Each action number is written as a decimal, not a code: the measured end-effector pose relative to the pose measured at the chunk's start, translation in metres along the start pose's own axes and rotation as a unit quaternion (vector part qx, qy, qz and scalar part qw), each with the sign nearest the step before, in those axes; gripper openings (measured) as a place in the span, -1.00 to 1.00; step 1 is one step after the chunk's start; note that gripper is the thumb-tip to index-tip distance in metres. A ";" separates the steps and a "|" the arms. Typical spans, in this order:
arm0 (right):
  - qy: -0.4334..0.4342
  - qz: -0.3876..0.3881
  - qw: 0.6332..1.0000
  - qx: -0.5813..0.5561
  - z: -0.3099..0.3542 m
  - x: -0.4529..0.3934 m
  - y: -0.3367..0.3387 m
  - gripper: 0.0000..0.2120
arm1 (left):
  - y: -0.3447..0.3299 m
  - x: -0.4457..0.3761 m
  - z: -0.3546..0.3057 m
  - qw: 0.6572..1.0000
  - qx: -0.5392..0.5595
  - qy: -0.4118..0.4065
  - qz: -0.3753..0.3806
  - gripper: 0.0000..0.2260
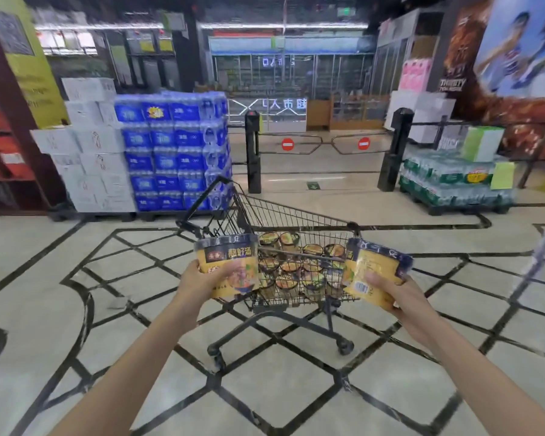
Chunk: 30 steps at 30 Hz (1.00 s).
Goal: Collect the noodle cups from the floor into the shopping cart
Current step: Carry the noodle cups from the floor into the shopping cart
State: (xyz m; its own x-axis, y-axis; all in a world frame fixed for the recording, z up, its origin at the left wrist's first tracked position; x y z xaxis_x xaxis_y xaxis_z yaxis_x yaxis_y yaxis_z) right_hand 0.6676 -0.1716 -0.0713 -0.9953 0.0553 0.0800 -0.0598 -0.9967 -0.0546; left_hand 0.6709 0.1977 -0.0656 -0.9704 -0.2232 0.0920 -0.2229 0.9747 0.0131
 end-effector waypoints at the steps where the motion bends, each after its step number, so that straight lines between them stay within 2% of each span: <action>1: 0.003 0.004 1.000 0.006 -0.001 -0.026 -0.002 -0.14 | -0.002 -0.023 0.000 1.000 -0.002 0.000 -0.001 -0.33; 3: 0.000 0.019 1.000 0.011 -0.008 -0.080 -0.008 -0.27 | -0.008 -0.072 0.003 1.000 -0.012 0.001 -0.003 -0.25; 4: -0.005 0.017 1.000 0.019 -0.014 -0.106 -0.009 -0.26 | -0.010 -0.099 0.006 1.000 -0.018 0.004 -0.005 -0.23; 7: -0.026 -0.002 0.999 0.048 -0.038 -0.186 -0.011 -0.05 | -0.024 -0.179 0.016 0.999 -0.038 0.014 -0.006 -0.23; 10: -0.064 -0.020 0.996 0.061 -0.057 -0.263 -0.014 0.08 | -0.044 -0.260 0.023 0.998 -0.062 0.032 0.001 -0.38; 12: -0.076 -0.024 0.994 0.070 -0.061 -0.305 -0.020 0.09 | -0.058 -0.309 0.027 0.996 -0.084 0.039 0.005 -0.53; 13: -0.083 -0.027 0.993 0.078 -0.062 -0.324 -0.023 0.07 | -0.066 -0.334 0.029 0.995 -0.094 0.039 0.011 -0.54; 17: -0.094 -0.040 0.989 0.104 -0.067 -0.389 -0.014 -0.17 | -0.108 -0.403 0.040 0.992 -0.106 0.038 0.049 -0.38; 24: -0.098 -0.062 0.985 0.125 -0.086 -0.511 0.022 -0.03 | -0.201 -0.514 0.079 0.990 -0.082 0.082 0.077 -0.08; 27: -0.113 -0.064 0.982 0.134 -0.100 -0.558 0.036 -0.07 | -0.238 -0.553 0.100 0.991 -0.074 0.090 0.065 -0.12; 30: -0.135 -0.072 0.977 0.146 -0.115 -0.601 0.053 0.01 | -0.270 -0.590 0.123 0.989 -0.082 0.111 0.051 -0.18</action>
State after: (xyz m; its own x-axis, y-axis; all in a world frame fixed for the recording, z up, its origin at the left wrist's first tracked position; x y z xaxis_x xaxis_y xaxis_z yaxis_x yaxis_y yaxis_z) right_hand 1.2534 -0.2512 -0.2363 -0.9194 0.2174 0.3276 -0.1334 -0.9563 0.2602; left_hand 1.2928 0.0651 -0.2461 -0.9390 -0.1344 0.3166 -0.0897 0.9843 0.1518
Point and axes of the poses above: each hand's wrist, its own x-axis away from the middle knuckle, its own y-axis out of the back of the hand, z = x × y, the point moved 10 cm from there along -x, towards the middle knuckle, and after that the axes turned 2 degrees about x, right-handed, at the moved point
